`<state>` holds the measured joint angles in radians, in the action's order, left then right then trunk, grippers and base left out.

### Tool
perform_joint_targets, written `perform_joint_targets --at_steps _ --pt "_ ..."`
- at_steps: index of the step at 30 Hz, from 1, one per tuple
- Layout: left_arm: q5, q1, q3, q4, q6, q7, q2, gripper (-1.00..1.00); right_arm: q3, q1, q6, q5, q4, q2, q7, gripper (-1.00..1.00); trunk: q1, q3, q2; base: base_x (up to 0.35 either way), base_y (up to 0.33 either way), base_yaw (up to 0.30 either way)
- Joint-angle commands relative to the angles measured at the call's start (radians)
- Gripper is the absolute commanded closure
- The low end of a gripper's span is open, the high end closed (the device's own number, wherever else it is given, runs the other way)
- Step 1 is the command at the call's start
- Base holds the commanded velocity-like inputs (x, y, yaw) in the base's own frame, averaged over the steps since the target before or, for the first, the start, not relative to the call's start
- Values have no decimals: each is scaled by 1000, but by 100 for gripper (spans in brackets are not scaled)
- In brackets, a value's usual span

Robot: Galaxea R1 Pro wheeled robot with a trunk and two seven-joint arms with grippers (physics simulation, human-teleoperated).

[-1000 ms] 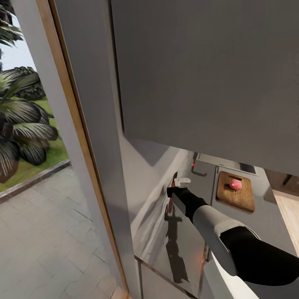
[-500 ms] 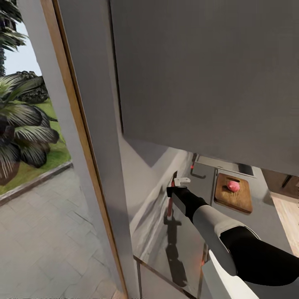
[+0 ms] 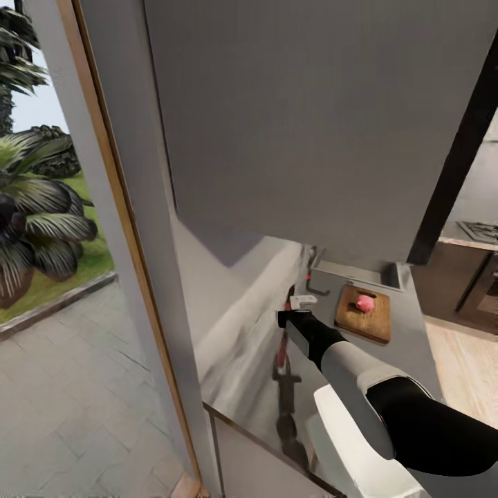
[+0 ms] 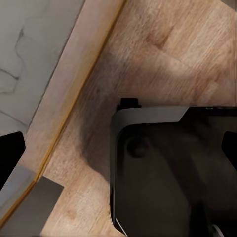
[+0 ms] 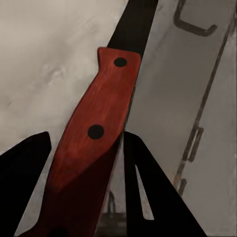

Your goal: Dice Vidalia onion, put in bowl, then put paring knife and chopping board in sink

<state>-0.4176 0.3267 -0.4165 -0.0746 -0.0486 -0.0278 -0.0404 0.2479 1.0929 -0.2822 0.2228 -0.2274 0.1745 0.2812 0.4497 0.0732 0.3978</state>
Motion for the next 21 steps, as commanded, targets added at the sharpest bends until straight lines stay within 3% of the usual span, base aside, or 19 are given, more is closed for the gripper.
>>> perform_joint_targets --at_steps 1,15,21 --pt "-9 2 -8 -4 -5 -3 0 -100 7 1 -4 9 -1 0 7 100 0 1 2 -233 -239 0" --pt "-9 2 -9 -4 -9 -4 4 -100 6 1 27 10 -8 0 3 100 0 -21 2 -236 -252 0" --pt "-9 2 -9 -4 -11 -4 5 -100 7 1 32 10 -27 0 4 100 0 -31 2 -89 -213 0"
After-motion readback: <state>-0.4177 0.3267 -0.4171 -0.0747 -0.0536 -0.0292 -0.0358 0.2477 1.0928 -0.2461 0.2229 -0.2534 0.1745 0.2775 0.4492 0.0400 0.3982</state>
